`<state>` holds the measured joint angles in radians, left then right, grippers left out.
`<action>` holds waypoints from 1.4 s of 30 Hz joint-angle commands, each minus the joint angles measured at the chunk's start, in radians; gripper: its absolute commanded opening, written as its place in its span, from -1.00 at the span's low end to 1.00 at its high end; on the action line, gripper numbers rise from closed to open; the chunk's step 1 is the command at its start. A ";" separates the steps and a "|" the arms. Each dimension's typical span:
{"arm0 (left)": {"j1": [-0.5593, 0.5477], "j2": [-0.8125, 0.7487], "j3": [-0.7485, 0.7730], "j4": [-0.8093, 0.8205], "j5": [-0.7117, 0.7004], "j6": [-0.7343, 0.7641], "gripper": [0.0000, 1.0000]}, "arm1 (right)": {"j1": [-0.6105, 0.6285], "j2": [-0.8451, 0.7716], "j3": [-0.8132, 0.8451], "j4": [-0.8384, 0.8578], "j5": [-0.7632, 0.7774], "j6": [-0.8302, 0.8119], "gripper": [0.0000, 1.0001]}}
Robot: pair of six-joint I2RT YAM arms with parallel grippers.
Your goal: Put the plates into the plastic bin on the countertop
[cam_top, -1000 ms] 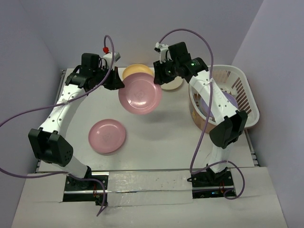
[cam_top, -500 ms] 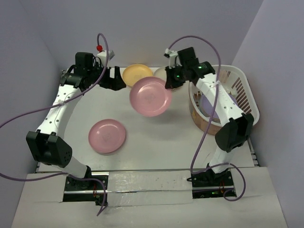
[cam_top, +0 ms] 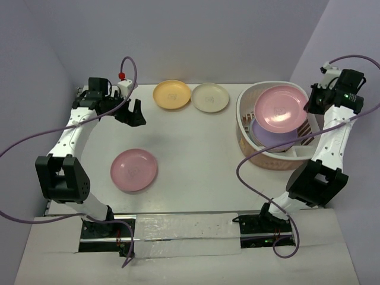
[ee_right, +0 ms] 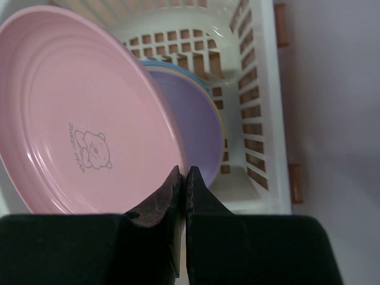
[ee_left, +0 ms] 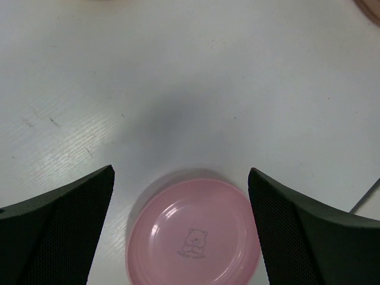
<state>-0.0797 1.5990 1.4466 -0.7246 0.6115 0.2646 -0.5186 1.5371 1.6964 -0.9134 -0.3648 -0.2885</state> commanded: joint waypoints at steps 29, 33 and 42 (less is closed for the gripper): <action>0.077 0.233 -0.214 0.020 -0.005 0.464 0.71 | 0.252 -0.009 0.078 -0.036 0.004 -0.083 1.00; 0.077 0.288 -0.213 0.010 -0.001 0.510 0.47 | 0.316 -0.021 0.117 -0.069 -0.020 -0.050 1.00; 0.077 0.309 -0.230 0.013 0.007 0.550 -0.52 | 0.449 -0.025 0.130 -0.082 -0.083 0.039 1.00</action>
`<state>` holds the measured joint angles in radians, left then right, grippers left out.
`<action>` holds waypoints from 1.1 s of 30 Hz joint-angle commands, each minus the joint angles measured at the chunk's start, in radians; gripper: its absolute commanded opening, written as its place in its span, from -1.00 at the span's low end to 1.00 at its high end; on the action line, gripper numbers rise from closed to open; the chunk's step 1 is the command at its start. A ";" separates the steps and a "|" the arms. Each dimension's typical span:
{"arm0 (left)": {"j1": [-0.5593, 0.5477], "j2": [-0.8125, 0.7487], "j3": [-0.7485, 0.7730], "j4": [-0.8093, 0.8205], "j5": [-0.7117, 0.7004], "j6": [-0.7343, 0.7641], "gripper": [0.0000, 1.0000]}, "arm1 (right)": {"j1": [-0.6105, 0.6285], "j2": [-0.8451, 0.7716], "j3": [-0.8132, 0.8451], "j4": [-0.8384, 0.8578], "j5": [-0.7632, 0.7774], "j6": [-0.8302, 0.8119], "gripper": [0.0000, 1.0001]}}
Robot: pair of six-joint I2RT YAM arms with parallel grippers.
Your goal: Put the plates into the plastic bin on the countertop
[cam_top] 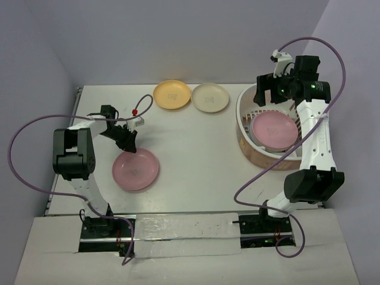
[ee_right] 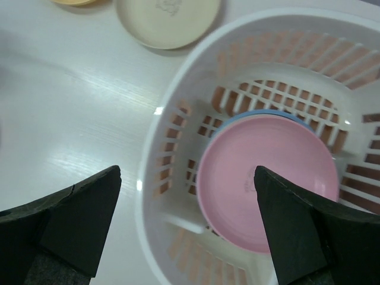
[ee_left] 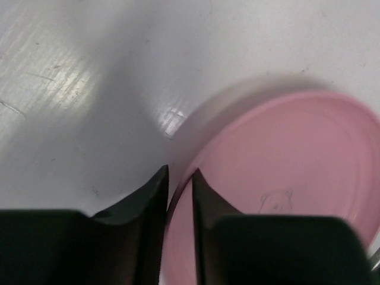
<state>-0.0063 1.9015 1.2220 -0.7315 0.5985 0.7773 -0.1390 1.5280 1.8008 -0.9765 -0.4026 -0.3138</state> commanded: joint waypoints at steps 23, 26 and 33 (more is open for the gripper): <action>-0.268 -0.365 0.229 0.091 0.060 -0.663 -1.00 | 0.686 0.189 0.137 0.039 0.124 0.228 0.98; -0.288 -0.378 0.248 0.101 0.054 -0.691 -1.00 | 0.712 0.208 0.132 0.034 0.138 0.223 0.91; -0.317 -0.398 0.280 0.110 0.053 -0.714 -1.00 | 0.720 0.193 0.080 0.061 0.157 0.213 -0.06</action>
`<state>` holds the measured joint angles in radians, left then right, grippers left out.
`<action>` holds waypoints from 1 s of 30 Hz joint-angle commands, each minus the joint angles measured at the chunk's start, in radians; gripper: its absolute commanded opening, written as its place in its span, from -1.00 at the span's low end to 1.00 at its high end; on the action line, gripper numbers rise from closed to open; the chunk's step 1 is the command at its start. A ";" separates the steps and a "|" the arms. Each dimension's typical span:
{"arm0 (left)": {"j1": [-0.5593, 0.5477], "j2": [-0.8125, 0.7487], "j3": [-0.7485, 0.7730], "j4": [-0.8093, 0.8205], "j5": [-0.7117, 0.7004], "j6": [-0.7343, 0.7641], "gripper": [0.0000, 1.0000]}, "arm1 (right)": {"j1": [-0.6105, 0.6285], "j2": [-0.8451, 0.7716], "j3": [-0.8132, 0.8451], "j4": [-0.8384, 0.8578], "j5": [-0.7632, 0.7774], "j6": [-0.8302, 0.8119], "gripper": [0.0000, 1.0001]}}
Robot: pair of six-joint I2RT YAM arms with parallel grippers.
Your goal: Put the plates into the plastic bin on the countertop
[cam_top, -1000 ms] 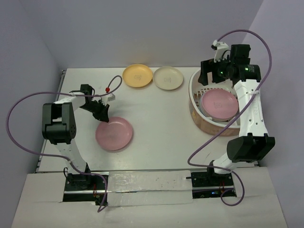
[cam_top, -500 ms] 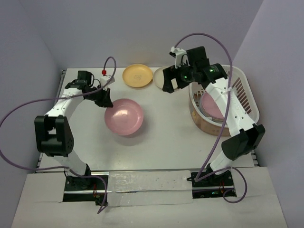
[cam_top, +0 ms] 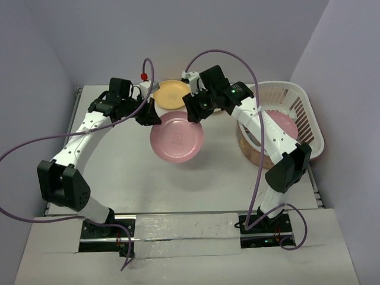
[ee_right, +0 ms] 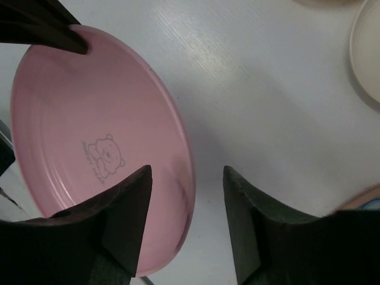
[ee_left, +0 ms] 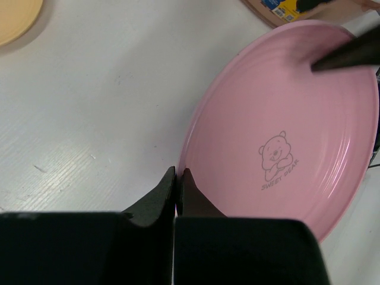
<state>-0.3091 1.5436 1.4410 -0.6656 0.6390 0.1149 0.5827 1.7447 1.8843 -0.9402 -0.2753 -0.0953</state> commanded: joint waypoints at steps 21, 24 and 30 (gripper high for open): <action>0.012 -0.083 0.007 0.253 -0.214 -0.212 0.98 | -0.688 -0.211 -0.040 0.004 -0.087 -0.047 -1.00; 0.025 -0.053 0.015 0.247 -0.210 -0.216 0.99 | -0.857 -0.191 -0.052 -0.009 -0.102 -0.116 -1.00; 0.054 -0.037 0.001 0.265 -0.197 -0.236 0.99 | -1.048 -0.116 -0.080 -0.006 -0.102 -0.205 -1.00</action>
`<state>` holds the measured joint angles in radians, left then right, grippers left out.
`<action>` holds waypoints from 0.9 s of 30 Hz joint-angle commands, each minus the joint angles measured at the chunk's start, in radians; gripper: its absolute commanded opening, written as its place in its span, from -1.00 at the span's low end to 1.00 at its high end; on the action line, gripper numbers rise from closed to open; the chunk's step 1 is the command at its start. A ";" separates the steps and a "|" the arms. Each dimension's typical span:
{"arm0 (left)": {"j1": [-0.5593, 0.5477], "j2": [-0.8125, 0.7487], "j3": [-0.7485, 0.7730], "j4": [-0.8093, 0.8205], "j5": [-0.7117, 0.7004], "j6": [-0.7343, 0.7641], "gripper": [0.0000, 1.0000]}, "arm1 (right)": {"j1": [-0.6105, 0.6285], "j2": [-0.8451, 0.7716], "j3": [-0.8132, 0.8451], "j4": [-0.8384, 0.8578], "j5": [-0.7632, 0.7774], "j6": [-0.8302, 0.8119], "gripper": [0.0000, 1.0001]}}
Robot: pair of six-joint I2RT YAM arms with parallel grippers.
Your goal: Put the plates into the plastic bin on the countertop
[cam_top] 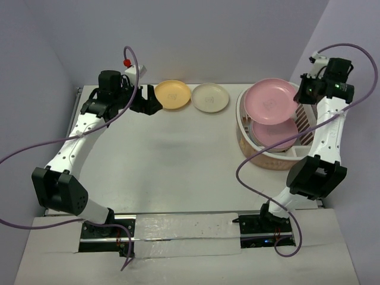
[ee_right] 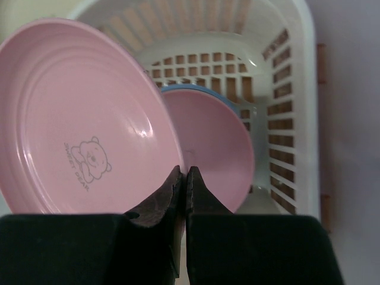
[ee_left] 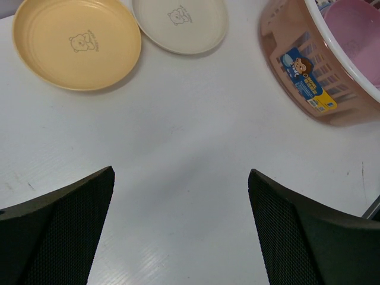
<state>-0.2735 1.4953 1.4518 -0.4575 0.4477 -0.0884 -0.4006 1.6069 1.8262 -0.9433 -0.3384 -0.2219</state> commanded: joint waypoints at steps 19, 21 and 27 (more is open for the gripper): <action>0.068 0.025 -0.001 0.025 -0.014 -0.019 0.99 | 0.112 -0.068 -0.006 0.026 0.022 -0.128 1.00; 0.090 0.023 -0.008 0.026 0.003 -0.025 0.99 | 0.223 -0.104 0.043 0.031 0.049 -0.106 1.00; 0.165 0.025 -0.016 0.014 0.165 -0.011 0.98 | 0.643 -0.006 0.172 0.058 0.173 -0.110 0.91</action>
<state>-0.1470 1.5284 1.4307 -0.4525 0.4833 -0.1015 0.0987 1.5878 1.9426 -0.9024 -0.2448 -0.3328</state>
